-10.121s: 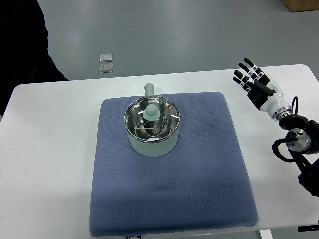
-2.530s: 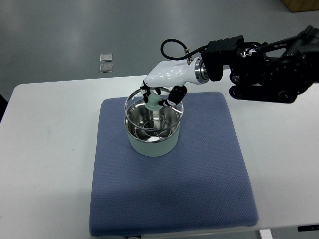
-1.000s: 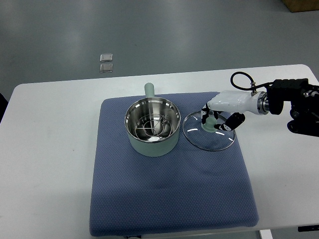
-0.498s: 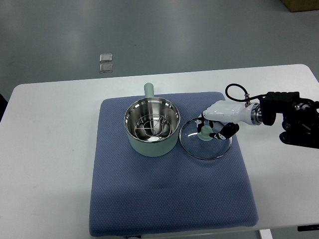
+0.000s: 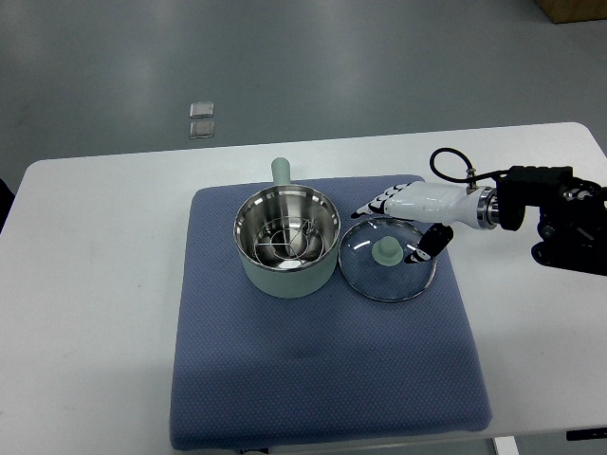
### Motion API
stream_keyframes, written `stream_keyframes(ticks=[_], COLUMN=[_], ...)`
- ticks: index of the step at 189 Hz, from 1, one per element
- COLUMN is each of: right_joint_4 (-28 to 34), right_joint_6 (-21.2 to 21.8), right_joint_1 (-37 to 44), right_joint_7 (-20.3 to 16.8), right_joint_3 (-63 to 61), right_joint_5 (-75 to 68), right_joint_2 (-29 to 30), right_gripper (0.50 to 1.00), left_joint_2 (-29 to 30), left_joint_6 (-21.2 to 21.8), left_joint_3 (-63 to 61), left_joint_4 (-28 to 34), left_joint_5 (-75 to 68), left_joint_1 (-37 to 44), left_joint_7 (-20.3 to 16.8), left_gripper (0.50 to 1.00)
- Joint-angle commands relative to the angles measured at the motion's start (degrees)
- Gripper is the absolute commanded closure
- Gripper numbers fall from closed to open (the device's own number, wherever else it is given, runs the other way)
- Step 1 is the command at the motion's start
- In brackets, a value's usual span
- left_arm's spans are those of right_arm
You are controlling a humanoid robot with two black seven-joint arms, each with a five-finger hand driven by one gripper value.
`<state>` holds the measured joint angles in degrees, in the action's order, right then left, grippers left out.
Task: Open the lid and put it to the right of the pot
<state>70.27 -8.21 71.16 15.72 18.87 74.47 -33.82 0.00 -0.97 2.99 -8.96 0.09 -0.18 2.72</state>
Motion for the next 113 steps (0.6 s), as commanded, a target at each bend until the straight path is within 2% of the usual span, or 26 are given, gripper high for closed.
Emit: stream_keyframes(ticks=[1, 8, 35, 45, 46, 68, 79, 99, 113], right_joint_4=[-0.04, -0.39, -1.80, -1.80, -2.50, -3.91, -4.61, -6.28, -6.81], right_joint_6=[1.09, 1.71, 1.71, 1.71, 2.23, 4.96, 8.12, 13.04, 14.36], right_joint_1=[-0.23, -0.75, -5.50, -5.50, -8.55, -15.43, -19.29, -24.39, -26.16], right_joint_7=[0.01, 0.01, 0.01, 0.01, 0.01, 0.01, -0.17, -0.61, -0.78], right_joint_3=[-1.29, -4.54, -13.94, -13.95, -19.52, -31.97, -39.51, -49.62, -52.88], right_joint_5=[-0.02, -0.28, -0.64, -0.64, -1.16, -6.53, -11.79, -21.98, -25.69], right_joint_2=[-1.08, -3.18, -5.38, -5.38, -5.64, -5.21, -4.51, -2.66, -1.78], right_gripper=[0.587, 0.587, 0.589, 0.589, 0.589, 0.589, 0.589, 0.589, 0.589], left_joint_2=[0.00, 0.00, 0.00, 0.00, 0.00, 0.00, 0.00, 0.00, 0.00], left_joint_6=[0.00, 0.00, 0.00, 0.00, 0.00, 0.00, 0.00, 0.00, 0.00], left_joint_3=[0.00, 0.00, 0.00, 0.00, 0.00, 0.00, 0.00, 0.00, 0.00], left_joint_4=[0.00, 0.00, 0.00, 0.00, 0.00, 0.00, 0.00, 0.00, 0.00], left_joint_5=[0.00, 0.00, 0.00, 0.00, 0.00, 0.00, 0.00, 0.00, 0.00], left_joint_1=[0.00, 0.00, 0.00, 0.00, 0.00, 0.00, 0.00, 0.00, 0.00], left_joint_7=[0.00, 0.00, 0.00, 0.00, 0.00, 0.00, 0.00, 0.00, 0.00], left_gripper=[0.500, 0.500, 0.500, 0.500, 0.500, 0.500, 0.500, 0.500, 0.500])
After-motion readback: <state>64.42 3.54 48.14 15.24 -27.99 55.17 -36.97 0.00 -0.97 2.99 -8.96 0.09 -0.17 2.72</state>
